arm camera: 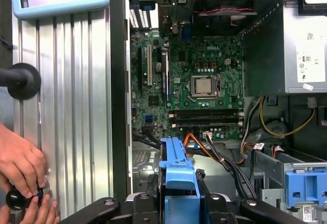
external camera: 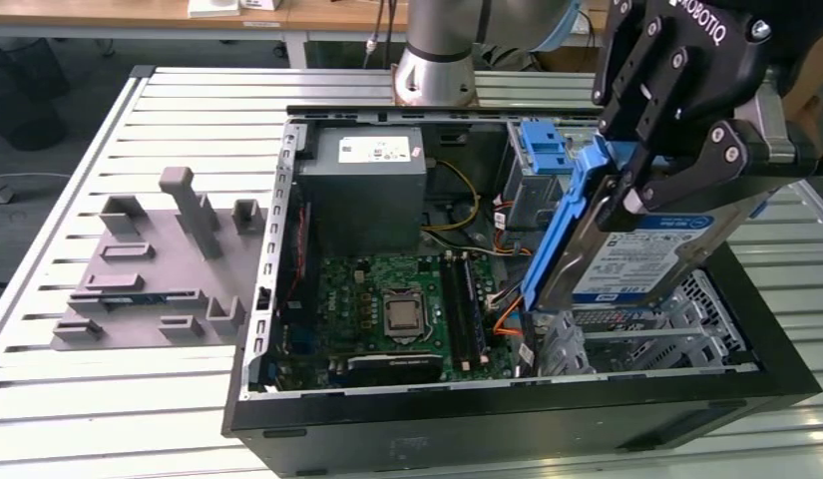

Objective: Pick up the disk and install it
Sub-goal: 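Insert the disk into the insertion slot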

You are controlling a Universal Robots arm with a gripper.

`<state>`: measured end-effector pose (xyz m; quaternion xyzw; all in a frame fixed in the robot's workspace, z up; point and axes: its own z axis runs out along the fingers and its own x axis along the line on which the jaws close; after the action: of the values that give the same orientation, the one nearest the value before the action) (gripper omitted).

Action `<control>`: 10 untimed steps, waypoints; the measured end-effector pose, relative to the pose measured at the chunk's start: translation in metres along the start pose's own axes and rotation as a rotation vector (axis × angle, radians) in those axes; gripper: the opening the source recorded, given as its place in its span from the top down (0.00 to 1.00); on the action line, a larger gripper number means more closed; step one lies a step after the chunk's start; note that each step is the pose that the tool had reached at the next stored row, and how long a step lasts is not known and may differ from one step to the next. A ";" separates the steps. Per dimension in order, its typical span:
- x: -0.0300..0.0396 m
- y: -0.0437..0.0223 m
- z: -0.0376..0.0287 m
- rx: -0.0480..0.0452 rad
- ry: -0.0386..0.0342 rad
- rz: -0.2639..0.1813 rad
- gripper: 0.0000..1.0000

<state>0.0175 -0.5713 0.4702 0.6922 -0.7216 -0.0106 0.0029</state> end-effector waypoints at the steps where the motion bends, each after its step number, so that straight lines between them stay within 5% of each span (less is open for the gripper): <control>1: 0.0000 -0.0009 0.0002 0.0000 0.0001 0.000 0.64; 10: 0.0023 -0.0039 0.0037 -0.0001 0.0003 0.000 0.64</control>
<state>0.0212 -0.5736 0.4664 0.6923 -0.7215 -0.0105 0.0030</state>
